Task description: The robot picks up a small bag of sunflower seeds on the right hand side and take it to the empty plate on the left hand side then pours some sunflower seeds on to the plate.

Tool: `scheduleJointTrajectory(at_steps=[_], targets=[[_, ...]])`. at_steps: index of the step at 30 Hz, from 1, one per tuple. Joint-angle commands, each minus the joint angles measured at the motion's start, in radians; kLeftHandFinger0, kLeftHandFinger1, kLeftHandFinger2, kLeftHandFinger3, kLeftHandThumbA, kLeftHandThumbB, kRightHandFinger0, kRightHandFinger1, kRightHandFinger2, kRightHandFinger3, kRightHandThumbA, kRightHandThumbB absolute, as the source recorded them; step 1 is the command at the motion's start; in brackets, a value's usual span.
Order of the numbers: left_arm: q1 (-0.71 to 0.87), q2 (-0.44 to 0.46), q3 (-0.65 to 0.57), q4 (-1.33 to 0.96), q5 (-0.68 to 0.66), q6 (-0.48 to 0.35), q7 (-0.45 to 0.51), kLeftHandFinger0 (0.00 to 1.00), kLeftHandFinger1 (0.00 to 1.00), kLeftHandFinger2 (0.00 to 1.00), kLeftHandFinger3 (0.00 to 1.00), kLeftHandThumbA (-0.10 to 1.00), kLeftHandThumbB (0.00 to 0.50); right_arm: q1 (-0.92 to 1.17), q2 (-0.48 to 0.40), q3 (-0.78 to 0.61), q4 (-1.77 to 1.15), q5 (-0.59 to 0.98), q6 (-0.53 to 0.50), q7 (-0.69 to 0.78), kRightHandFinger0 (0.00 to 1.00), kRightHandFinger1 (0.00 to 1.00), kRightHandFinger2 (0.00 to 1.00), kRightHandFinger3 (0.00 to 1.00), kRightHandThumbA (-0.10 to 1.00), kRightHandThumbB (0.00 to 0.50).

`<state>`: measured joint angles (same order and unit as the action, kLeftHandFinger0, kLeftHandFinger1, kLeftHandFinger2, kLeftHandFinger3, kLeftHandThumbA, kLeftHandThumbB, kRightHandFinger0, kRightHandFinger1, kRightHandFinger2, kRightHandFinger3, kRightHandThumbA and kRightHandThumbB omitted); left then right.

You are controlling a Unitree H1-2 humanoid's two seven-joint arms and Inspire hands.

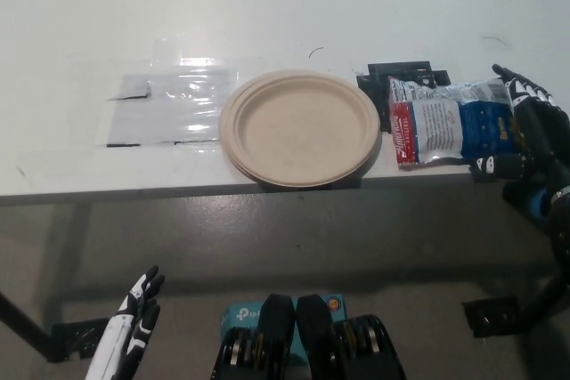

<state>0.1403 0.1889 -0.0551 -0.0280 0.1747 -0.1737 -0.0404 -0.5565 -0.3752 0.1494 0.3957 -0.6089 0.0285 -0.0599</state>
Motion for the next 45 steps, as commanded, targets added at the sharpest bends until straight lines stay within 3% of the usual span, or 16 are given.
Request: scheduleJointTrajectory(at_steps=[1,17,31,40,42,45], targets=[[0.005,0.016,-0.001,-0.033,-0.004,0.004,-0.019,1.00,1.00,1.00,1.00,1.00,0.174,-0.047,-0.020,-0.004,-0.019,0.005,-0.008,-0.011,1.00,1.00,1.00,1.00,1.00,0.402],[0.006,0.017,-0.003,-0.024,0.005,-0.007,-0.018,1.00,1.00,1.00,1.00,1.00,0.157,-0.085,-0.003,0.010,0.046,0.008,-0.014,-0.014,1.00,1.00,1.00,1.00,1.00,0.378],[0.008,0.014,0.001,-0.033,0.007,-0.001,-0.021,1.00,1.00,1.00,1.00,1.00,0.169,-0.109,0.006,0.013,0.094,0.011,-0.022,-0.025,1.00,1.00,1.00,1.00,1.00,0.391],[0.009,0.014,0.001,-0.034,0.013,0.000,-0.020,1.00,1.00,1.00,1.00,1.00,0.142,-0.118,0.000,0.036,0.106,-0.006,-0.014,-0.015,1.00,1.00,1.00,1.00,1.00,0.394],[0.008,0.013,0.002,-0.032,0.007,-0.005,-0.020,1.00,1.00,1.00,1.00,1.00,0.166,-0.122,-0.002,0.048,0.114,-0.018,-0.009,-0.016,1.00,1.00,1.00,1.00,1.00,0.396],[0.006,0.014,0.002,-0.029,0.013,-0.009,-0.018,1.00,1.00,1.00,1.00,1.00,0.141,-0.132,-0.002,0.061,0.124,-0.023,-0.010,-0.017,1.00,1.00,1.00,1.00,1.00,0.407]])
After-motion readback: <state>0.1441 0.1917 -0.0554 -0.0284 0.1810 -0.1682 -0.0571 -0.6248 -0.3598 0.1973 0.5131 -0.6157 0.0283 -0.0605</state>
